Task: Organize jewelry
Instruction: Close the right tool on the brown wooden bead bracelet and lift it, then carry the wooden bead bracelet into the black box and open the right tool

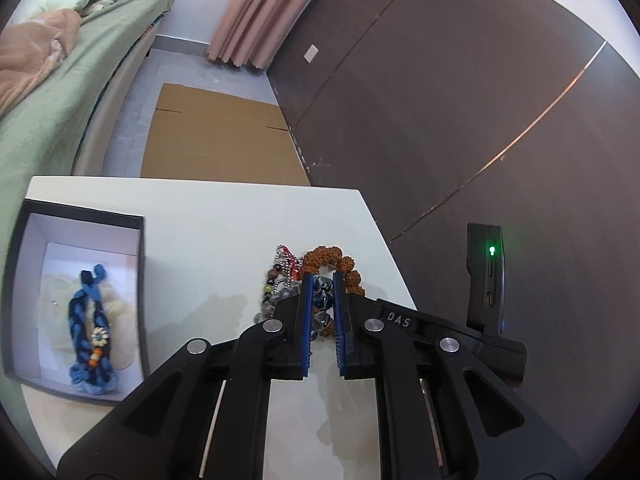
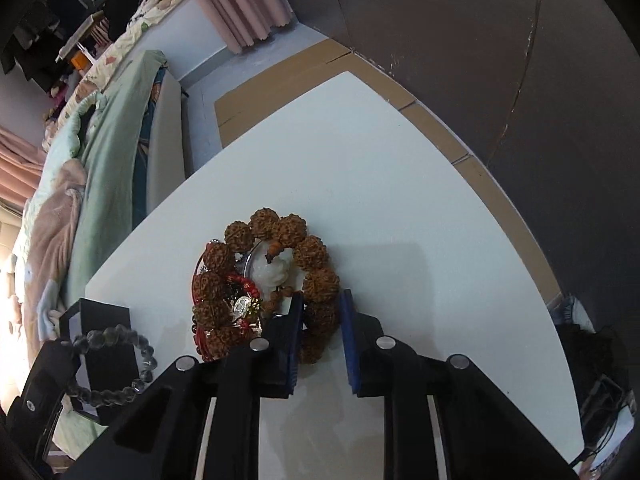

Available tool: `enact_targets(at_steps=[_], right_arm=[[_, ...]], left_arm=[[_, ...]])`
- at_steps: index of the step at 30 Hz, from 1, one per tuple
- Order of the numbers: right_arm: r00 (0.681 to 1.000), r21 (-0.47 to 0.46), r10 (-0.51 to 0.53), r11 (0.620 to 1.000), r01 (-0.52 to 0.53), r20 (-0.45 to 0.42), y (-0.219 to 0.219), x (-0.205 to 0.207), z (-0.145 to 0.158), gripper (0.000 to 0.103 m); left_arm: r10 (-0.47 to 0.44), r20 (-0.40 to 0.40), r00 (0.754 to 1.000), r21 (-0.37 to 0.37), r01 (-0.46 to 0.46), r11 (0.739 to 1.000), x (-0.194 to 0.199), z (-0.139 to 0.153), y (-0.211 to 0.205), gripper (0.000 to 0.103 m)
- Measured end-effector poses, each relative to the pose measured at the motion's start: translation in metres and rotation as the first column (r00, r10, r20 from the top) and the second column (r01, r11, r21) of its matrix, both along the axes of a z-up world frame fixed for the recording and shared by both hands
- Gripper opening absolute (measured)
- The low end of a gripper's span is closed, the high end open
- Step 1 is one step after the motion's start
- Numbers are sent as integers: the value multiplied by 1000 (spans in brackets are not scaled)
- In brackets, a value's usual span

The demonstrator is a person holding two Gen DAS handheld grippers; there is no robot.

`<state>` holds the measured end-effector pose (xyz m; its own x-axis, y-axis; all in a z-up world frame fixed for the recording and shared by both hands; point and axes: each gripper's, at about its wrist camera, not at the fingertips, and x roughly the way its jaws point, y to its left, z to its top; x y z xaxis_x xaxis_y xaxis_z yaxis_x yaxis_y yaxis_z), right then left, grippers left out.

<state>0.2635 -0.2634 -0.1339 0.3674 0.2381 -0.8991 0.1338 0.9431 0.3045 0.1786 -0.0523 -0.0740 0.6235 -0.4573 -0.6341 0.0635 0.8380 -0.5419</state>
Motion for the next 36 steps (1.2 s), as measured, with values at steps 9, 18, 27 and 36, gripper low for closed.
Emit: enact_targets(at_steps=[9,18,27,36], right_arm=[[987,210,-22,978,-12,159,-18,-24,37,17],[960,377,6,919,-116,279,-2,-41,66,17],[930,472,16,858,-201,366,19,-62,91,17],[904,516,69,802,-302,423,51,-72,100,17]], left_arm=[[43,35,998,-4,-43,999,-19,14,25,10],[107,71,992,-8,-107,994,-38,31,56,10],[177,108,978,7,-179,984,-52,43,85,10],[354,91,931,11,-356,934,-62,41,136,69]])
